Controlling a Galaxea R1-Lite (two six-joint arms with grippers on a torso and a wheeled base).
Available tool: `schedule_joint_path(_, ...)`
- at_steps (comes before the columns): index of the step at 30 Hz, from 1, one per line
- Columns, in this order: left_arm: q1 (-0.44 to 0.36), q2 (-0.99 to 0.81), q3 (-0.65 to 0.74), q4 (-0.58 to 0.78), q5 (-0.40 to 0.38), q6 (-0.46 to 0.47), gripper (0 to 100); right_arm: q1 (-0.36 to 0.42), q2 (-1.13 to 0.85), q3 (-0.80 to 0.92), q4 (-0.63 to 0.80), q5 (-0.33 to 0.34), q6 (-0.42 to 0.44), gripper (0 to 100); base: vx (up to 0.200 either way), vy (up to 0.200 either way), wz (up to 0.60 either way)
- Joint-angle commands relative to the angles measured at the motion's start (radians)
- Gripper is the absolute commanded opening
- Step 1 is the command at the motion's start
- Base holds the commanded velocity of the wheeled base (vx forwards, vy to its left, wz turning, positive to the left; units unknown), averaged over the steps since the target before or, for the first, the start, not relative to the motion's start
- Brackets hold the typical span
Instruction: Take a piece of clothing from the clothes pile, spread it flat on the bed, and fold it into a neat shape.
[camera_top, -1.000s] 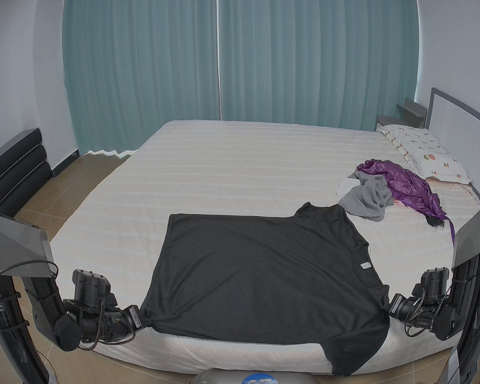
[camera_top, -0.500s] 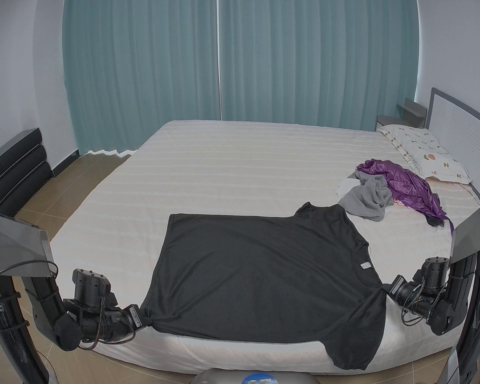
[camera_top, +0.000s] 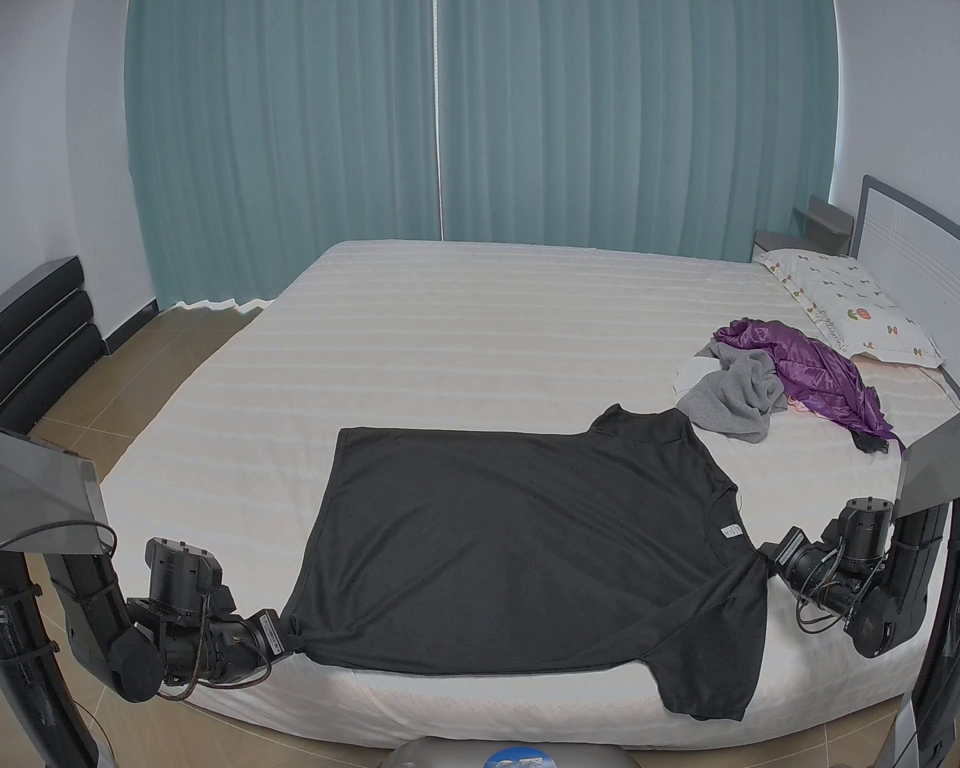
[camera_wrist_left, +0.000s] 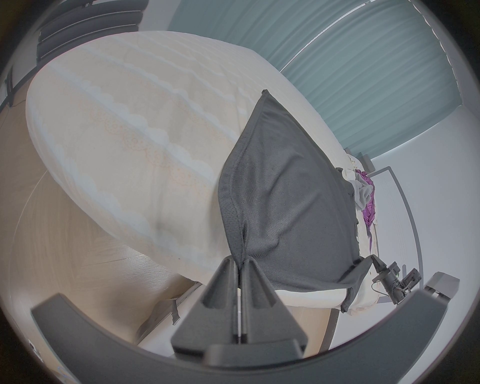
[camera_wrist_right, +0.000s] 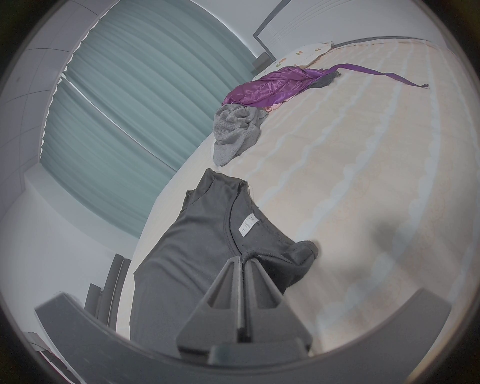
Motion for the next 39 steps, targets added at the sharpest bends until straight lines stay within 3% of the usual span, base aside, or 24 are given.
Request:
schedule_joint_path(1,-0.002,0.001,0.000,-0.001,0.001,0.000,0,-0.003,0.018,-0.020,-0.014,0.001,0.003,100,0.000,0.000,0.00)
schedule_joint_path(5,-0.002,0.003,0.001,-0.001,-0.001,0.000,0,-0.006,0.036,-0.020,-0.015,0.010,0.021,100,0.000,0.000,0.00)
schedule_joint_path(12,0.000,0.003,0.000,-0.001,0.001,0.000,0,-0.047,-0.124,0.107,-0.014,0.140,0.011,100,0.000,0.000,0.00)
schedule_joint_path(17,0.000,-0.006,-0.003,-0.001,0.001,0.001,0,-0.063,-0.148,0.201,0.005,0.266,-0.127,100,0.000,0.000,0.00)
schedule_joint_path(25,-0.002,-0.006,0.003,-0.004,0.001,0.003,0,-0.058,-0.142,0.201,0.190,0.280,-0.255,100,0.000,0.000,0.00)
schedule_joint_path(39,-0.002,-0.002,-0.003,-0.005,0.001,0.001,0,-0.047,-0.120,0.201,0.215,0.304,-0.248,100,-0.086,0.000,0.00)
